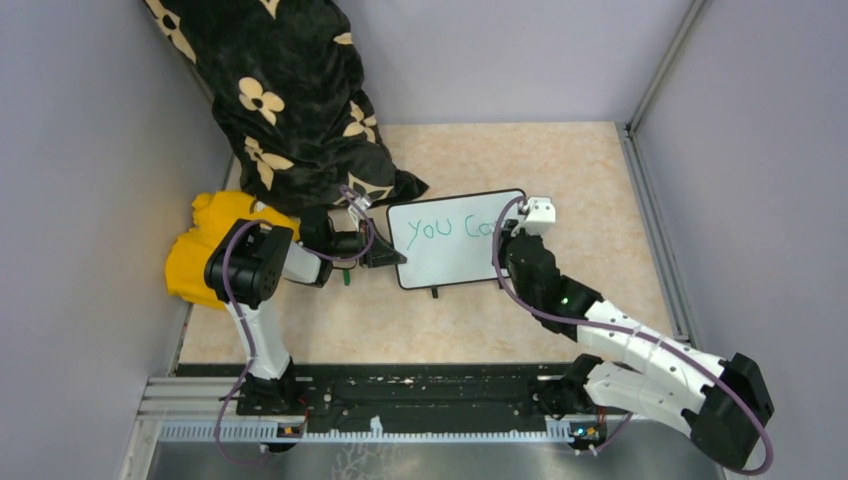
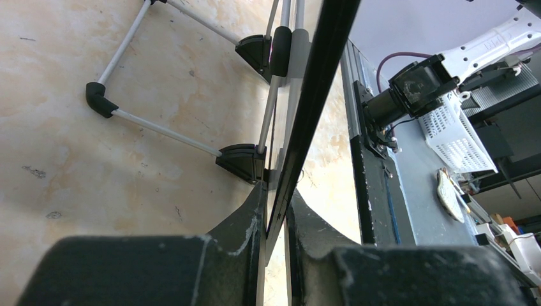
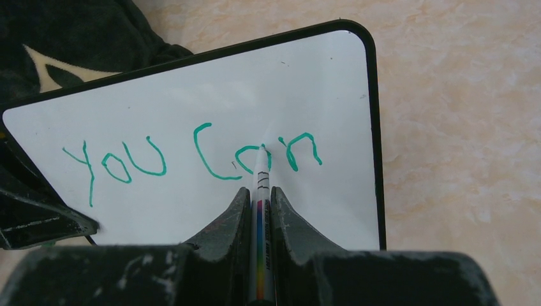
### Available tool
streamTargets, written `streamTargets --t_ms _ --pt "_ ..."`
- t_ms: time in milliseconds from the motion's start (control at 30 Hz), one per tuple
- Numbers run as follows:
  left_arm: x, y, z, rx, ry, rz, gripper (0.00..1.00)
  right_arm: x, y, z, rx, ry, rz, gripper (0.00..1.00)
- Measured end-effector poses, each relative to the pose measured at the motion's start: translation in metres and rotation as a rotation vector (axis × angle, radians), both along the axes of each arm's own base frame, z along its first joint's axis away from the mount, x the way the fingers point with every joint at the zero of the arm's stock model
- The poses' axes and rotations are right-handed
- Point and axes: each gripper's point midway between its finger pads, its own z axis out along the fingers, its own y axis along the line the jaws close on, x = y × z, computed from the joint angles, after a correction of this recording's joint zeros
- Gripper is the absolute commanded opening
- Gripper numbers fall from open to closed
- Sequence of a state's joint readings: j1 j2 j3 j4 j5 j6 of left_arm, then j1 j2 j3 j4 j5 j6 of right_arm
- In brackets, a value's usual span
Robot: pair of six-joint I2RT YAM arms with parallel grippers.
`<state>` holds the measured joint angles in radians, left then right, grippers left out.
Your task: Write a sentence on the whiteboard
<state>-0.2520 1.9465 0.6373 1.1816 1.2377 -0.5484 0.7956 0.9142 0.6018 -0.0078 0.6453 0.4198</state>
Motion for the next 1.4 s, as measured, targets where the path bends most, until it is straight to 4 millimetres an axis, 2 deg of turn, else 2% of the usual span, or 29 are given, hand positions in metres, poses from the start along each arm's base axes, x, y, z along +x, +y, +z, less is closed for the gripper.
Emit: streamTargets --t_ms 533,900,1033,1167,1233,1300,1400 --pt "0.0 0.0 0.0 0.0 0.0 0.001 0.18 -0.009 -0.009 -0.016 -0.004 0.028 -0.006 0.0" --pt "0.0 0.0 0.0 0.0 -0.001 0.001 0.2 -0.015 -0.01 -0.013 0.009 0.03 0.014 0.0" --pt "0.0 0.0 0.0 0.0 0.003 0.0 0.21 -0.019 -0.002 0.005 0.052 0.002 0.067 0.0" --pt "0.0 0.0 0.0 0.0 0.009 0.001 0.22 -0.021 0.013 0.035 0.09 -0.045 0.128 0.0" --pt "0.0 0.0 0.0 -0.001 0.013 0.001 0.23 -0.024 0.022 0.043 0.098 -0.062 0.158 0.0" --pt "0.0 0.0 0.0 -0.001 0.017 0.002 0.25 -0.028 0.034 0.045 0.094 -0.068 0.195 0.0" --pt "0.0 0.0 0.001 -0.003 0.025 0.004 0.27 -0.032 0.049 0.034 0.061 -0.048 0.232 0.0"
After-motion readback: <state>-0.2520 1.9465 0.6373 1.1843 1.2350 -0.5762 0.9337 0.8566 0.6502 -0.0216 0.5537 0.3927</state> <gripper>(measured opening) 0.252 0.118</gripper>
